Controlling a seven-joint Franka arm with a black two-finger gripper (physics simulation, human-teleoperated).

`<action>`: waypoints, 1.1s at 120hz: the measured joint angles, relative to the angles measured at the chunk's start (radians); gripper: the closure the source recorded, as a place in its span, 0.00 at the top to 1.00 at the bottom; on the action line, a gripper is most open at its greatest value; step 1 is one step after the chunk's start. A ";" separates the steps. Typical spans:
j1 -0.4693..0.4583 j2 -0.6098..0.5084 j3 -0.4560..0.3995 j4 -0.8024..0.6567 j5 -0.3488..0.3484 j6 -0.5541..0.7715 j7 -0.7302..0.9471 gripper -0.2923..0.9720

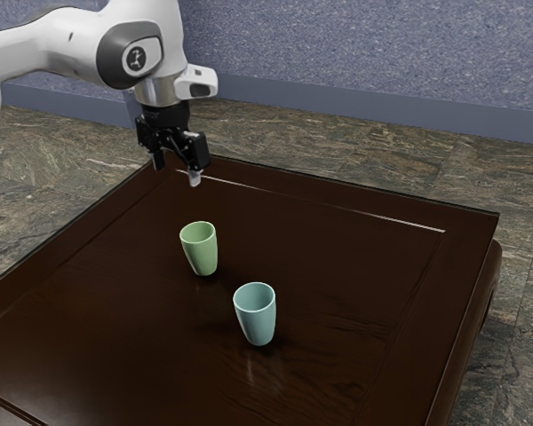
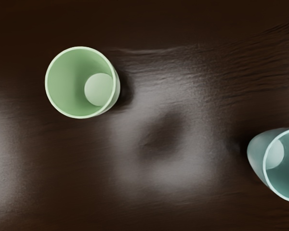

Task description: Place the left cup onto the right cup

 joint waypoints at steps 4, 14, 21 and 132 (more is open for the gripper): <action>0.002 0.000 0.000 0.000 0.002 0.002 0.000 0.77; 0.003 0.003 0.000 0.000 0.005 0.007 0.000 0.77; 0.002 0.005 0.000 0.000 0.006 0.010 0.000 0.77; 0.056 0.196 0.003 -0.060 -0.057 0.169 0.000 0.74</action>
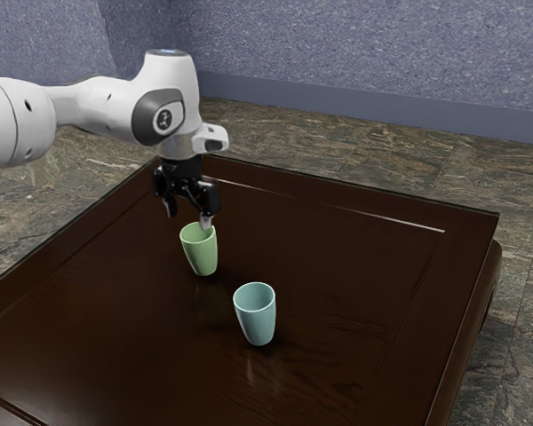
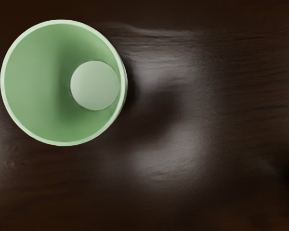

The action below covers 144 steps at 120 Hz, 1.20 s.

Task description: Place the left cup onto the right cup

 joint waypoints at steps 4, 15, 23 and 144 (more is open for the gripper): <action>0.001 0.010 0.000 0.000 -0.004 0.007 0.000 0.74; 0.003 0.035 0.000 0.000 -0.015 0.026 0.000 0.73; 0.002 0.051 0.000 0.000 -0.021 0.038 0.000 0.73; 0.079 0.286 -0.061 0.208 -0.018 0.068 0.013 0.70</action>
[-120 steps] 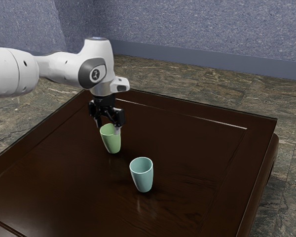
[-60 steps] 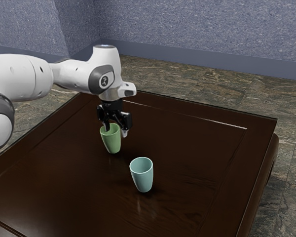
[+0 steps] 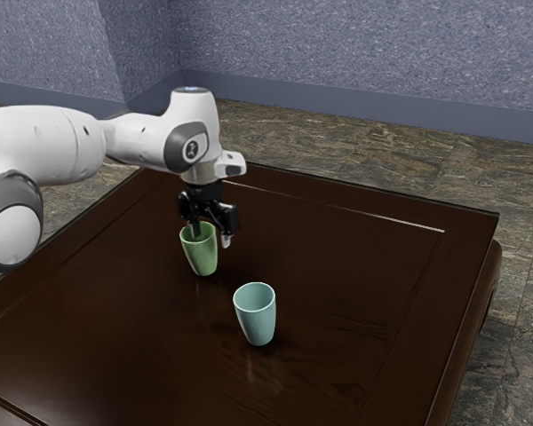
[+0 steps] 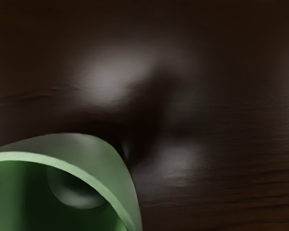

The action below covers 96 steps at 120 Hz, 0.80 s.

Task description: Place the left cup onto the right cup

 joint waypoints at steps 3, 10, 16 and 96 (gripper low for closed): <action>0.000 0.005 -0.001 0.004 0.000 0.000 0.000 0.69; 0.001 0.014 -0.001 0.011 0.001 -0.001 0.001 0.68; 0.001 0.019 -0.001 0.014 0.001 -0.001 0.001 0.66; 0.006 0.028 0.003 0.016 -0.005 -0.011 -0.005 0.21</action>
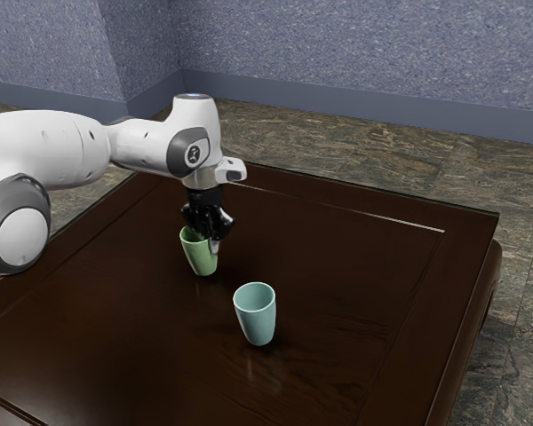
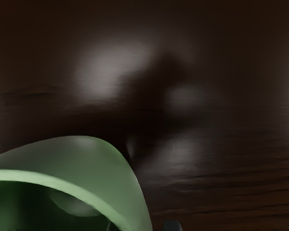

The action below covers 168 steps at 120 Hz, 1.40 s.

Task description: Place the left cup onto the right cup

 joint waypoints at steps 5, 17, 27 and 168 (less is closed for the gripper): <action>0.000 0.000 0.001 0.000 0.000 -0.002 -0.001 0.20; 0.000 -0.001 0.002 0.000 0.003 -0.004 -0.002 0.18; 0.001 -0.002 0.002 0.000 0.005 -0.005 -0.004 0.16; -0.336 -0.414 -0.010 -0.281 0.094 -0.085 -0.116 0.15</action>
